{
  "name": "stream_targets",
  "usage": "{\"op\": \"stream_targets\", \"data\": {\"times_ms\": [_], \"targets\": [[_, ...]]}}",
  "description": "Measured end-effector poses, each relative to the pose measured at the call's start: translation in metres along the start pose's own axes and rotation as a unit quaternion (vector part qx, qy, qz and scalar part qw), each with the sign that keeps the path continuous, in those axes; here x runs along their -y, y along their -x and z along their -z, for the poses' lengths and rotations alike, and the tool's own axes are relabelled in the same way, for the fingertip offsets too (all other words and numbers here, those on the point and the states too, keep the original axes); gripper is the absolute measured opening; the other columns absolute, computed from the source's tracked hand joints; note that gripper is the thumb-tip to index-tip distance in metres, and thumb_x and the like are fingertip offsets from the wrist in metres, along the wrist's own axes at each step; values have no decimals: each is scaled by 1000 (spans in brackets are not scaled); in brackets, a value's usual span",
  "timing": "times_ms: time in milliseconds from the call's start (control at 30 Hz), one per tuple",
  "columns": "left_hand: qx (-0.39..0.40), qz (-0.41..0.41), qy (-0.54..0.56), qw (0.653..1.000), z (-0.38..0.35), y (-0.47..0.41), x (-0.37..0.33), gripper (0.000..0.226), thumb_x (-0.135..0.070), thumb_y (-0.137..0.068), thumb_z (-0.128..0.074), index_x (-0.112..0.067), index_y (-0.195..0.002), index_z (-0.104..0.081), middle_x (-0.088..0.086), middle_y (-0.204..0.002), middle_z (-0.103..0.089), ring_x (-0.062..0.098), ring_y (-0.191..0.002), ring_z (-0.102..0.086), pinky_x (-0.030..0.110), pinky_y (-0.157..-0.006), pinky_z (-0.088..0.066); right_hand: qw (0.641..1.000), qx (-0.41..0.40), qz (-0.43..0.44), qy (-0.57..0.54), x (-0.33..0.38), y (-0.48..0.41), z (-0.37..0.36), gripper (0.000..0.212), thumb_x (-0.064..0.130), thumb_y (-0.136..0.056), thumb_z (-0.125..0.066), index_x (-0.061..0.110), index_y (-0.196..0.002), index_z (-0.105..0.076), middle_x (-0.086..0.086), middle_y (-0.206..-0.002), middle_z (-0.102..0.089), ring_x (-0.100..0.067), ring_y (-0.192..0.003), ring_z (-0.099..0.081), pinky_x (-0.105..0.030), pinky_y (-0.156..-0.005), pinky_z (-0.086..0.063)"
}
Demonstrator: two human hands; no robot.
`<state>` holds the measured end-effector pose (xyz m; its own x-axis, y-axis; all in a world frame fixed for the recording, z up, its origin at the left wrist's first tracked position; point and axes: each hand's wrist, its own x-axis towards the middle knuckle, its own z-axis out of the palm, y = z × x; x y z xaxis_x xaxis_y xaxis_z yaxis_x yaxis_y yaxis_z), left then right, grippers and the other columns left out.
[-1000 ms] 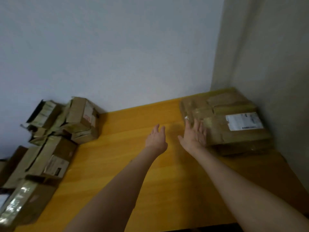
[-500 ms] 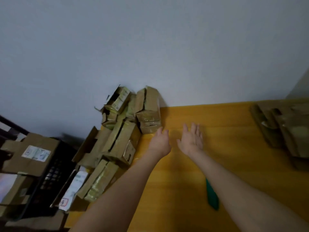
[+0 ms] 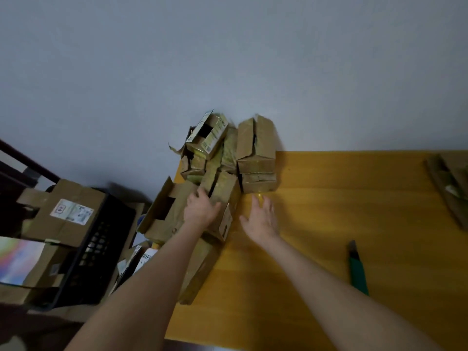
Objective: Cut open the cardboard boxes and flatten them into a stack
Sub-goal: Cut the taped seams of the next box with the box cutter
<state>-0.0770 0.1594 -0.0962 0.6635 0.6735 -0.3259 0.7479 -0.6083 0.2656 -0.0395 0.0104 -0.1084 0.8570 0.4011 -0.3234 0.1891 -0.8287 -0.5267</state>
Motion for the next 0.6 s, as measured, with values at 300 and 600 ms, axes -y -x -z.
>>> {"op": "stream_targets", "data": {"times_ms": [300,600], "targets": [[14,-33,10,999,-6,9,-23,96,-47,-82,-68,-12,-152,-13,17,-148,-33,36,-133,-39,46,-103,-42,950,106,-120,-269,-13,-8,-2,69,53,-98,-38,18,-153,-17,-7,-158,-20,-28,-144,-23,-43,-113,-25],[234,-147,129,952,41,15,-35,11,-6,-82,-56,-16,-84,-53,2,-79,-54,14,-67,-54,22,-56,-44,803,100,-271,-521,-36,-2,23,85,73,-87,-34,14,-149,-28,-21,-143,-42,-41,-125,-47,-53,-98,-42]]}}
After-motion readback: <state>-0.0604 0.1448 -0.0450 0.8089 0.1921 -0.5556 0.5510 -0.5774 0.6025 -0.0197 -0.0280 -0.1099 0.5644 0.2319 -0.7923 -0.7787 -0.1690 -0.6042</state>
